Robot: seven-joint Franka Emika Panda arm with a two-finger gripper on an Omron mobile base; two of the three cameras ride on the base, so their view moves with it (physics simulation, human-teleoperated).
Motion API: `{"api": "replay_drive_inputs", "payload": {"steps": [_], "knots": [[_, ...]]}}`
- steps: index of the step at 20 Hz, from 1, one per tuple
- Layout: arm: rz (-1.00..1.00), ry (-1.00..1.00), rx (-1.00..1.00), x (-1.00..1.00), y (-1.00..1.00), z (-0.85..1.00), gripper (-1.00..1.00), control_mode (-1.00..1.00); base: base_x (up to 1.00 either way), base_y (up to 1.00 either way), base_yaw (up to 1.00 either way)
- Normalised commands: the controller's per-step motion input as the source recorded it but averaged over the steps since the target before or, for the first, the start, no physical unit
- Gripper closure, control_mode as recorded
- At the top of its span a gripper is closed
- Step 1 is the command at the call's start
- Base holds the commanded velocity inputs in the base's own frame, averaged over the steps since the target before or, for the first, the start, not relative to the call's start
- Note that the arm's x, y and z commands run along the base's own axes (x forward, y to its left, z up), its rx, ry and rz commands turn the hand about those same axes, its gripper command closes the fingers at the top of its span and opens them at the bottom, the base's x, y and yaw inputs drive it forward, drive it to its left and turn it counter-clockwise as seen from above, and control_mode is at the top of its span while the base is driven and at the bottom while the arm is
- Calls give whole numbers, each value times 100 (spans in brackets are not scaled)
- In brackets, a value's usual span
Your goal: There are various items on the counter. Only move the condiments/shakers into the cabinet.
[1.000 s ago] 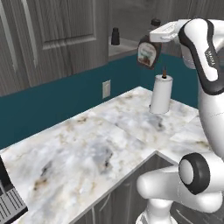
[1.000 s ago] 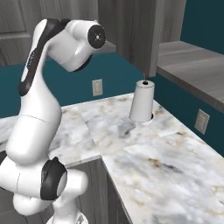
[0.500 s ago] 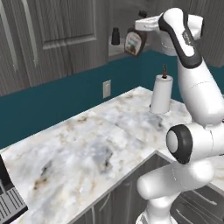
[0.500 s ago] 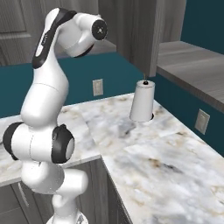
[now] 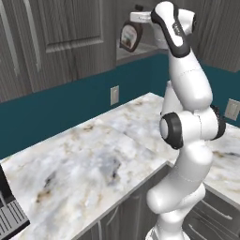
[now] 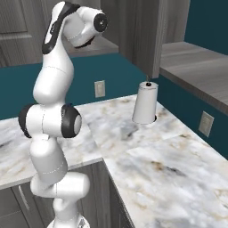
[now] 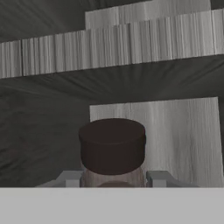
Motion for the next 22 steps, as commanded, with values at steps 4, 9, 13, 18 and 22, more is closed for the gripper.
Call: {"api": "replay_drive_inputs", "payload": {"steps": [4, 9, 13, 18, 22], "knots": [[5, 5, -9, 48, 2, -19, 100, -100, 0, 0, 0], [9, 0, -12, 39, 11, -33, 100, -100, 0, 0, 0], [5, 0, -3, 19, 23, -24, 100, -100, 0, 0, 0], [0, 0, -4, 24, 23, -19, 100, -100, 0, 0, 0], [0, -8, 0, 22, 26, -18, 100, -100, 0, 0, 0]]}}
